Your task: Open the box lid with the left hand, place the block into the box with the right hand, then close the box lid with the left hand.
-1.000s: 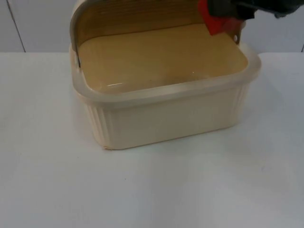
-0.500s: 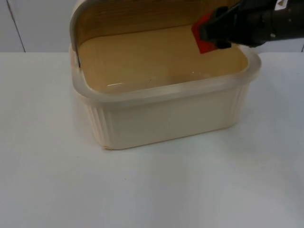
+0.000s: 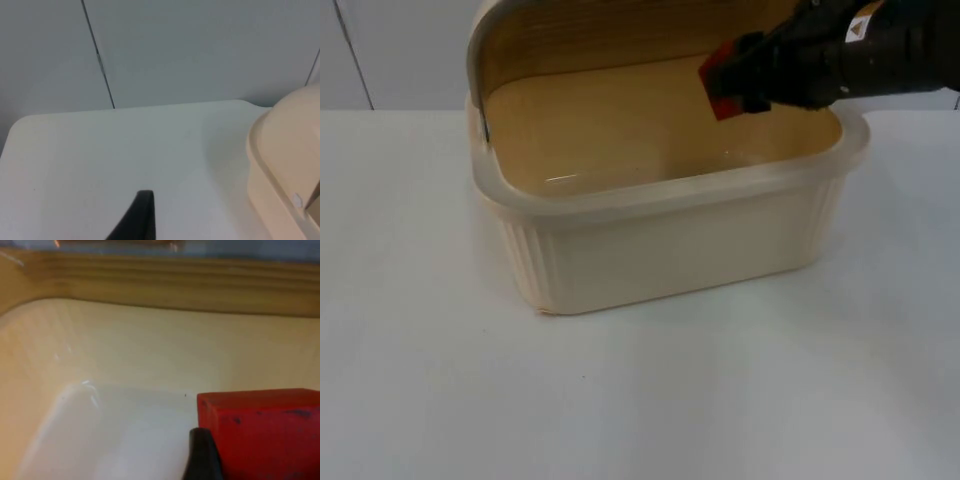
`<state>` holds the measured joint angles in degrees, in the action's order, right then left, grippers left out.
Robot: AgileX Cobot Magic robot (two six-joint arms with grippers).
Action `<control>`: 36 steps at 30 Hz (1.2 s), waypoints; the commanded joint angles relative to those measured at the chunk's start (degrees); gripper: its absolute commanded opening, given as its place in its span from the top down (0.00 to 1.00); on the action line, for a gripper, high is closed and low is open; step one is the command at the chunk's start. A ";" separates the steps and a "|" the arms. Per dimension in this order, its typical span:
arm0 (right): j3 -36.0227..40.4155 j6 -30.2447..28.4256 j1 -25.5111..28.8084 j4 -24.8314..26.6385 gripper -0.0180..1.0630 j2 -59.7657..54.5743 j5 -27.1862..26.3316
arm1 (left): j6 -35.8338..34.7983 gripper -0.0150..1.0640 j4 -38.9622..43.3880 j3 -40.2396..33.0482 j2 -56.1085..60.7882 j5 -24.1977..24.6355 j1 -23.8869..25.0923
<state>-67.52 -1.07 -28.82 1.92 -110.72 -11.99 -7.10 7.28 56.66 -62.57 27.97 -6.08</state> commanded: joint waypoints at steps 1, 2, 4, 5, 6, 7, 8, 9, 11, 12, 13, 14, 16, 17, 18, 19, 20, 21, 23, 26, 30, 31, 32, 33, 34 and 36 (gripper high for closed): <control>-0.94 -0.25 0.09 0.04 0.85 -0.46 0.32 | -0.32 0.05 0.14 -0.36 0.29 -0.42 0.20; -0.94 -0.25 0.09 0.01 0.79 -0.72 0.32 | -0.32 0.05 0.14 -0.36 0.29 -0.42 0.20; -0.94 -0.25 0.09 0.01 0.58 -0.97 0.21 | -0.32 0.05 0.24 -0.34 0.29 -0.42 0.20; -0.94 -0.25 0.09 0.01 0.45 -0.97 0.21 | -0.32 0.05 0.24 -0.34 0.29 -0.42 0.20; -0.94 -0.25 0.09 0.01 0.31 -0.97 -0.20 | -0.32 0.05 0.50 -0.34 0.29 -0.42 0.20; -0.94 -0.25 0.09 0.01 0.31 -0.97 -0.20 | -0.32 0.05 0.50 -0.34 0.29 -0.42 0.20; -0.94 -0.25 0.09 0.01 0.16 -0.97 -0.63 | -0.32 0.05 0.66 -0.34 0.29 -0.42 0.20; -0.94 -0.25 0.09 0.01 0.00 -0.97 -1.01 | -0.32 0.05 0.66 -0.34 0.29 -0.42 0.20; -0.94 0.23 0.09 0.01 0.02 -0.97 -1.16 | -0.32 0.05 0.64 -0.34 0.29 -0.78 0.20; -0.94 0.57 0.09 -0.10 0.02 -0.97 -1.16 | -0.32 0.05 0.64 -0.34 0.29 -0.89 0.20; -0.94 0.57 0.09 -0.10 0.02 -0.97 -1.16 | -0.32 0.05 0.64 -0.34 0.29 -0.89 0.20; -0.94 0.57 0.09 -0.10 0.02 -0.97 -1.16 | -0.32 0.05 0.64 -0.34 0.29 -0.89 0.20; -0.94 0.68 0.09 -0.10 0.02 -0.97 -0.95 | -0.32 0.05 1.04 -0.34 0.29 -0.88 0.20; -0.94 0.67 0.09 -0.10 0.02 -0.85 -0.65 | -0.32 0.05 1.04 -0.34 0.29 -0.88 0.20; -0.94 0.67 0.09 -0.10 0.02 -0.59 0.21 | -0.32 0.05 1.04 -0.34 0.29 -0.88 0.20; -0.94 0.67 0.09 -0.10 0.02 -0.29 0.94 | -0.32 0.05 1.04 -0.34 0.29 -0.88 0.20; -0.94 0.67 0.09 -0.10 0.02 -0.29 0.94 | -0.32 0.05 1.04 -0.34 0.29 -0.88 0.20; -0.94 0.67 0.09 -0.10 0.02 0.41 2.17 | -0.32 0.05 1.04 -0.34 0.29 -0.88 0.20; -0.94 0.67 0.09 -0.10 0.02 2.59 7.24 | -0.32 0.05 1.04 -0.34 0.29 -0.88 0.20; -0.94 1.07 0.09 -0.10 0.02 4.48 10.77 | -0.32 0.05 1.04 -0.34 0.29 -0.88 0.20; -0.94 1.07 0.09 -0.22 0.02 10.46 22.65 | -0.32 0.05 1.04 -0.34 0.29 -0.88 0.20; -0.94 0.67 0.09 -0.22 0.02 12.11 25.75 | -0.32 0.05 1.04 -0.34 0.29 -0.88 0.20; -0.94 0.67 0.09 -0.22 0.02 13.51 28.18 | -0.32 0.05 0.90 -0.34 0.29 -0.88 0.20; -0.94 0.67 0.09 -0.22 0.02 13.51 28.18 | -0.32 0.05 0.90 -0.34 0.29 -0.88 0.20; -0.94 0.67 0.09 -0.22 0.02 15.17 30.87 | -0.32 0.05 0.78 -0.34 0.29 -0.88 0.20; -0.94 0.67 0.09 -0.34 0.02 18.27 35.04 | -0.32 0.05 0.78 -0.34 0.29 -0.88 0.20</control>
<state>-67.97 0.00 -28.82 1.92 -94.35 19.86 -7.10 7.84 56.58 -62.57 27.74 -6.08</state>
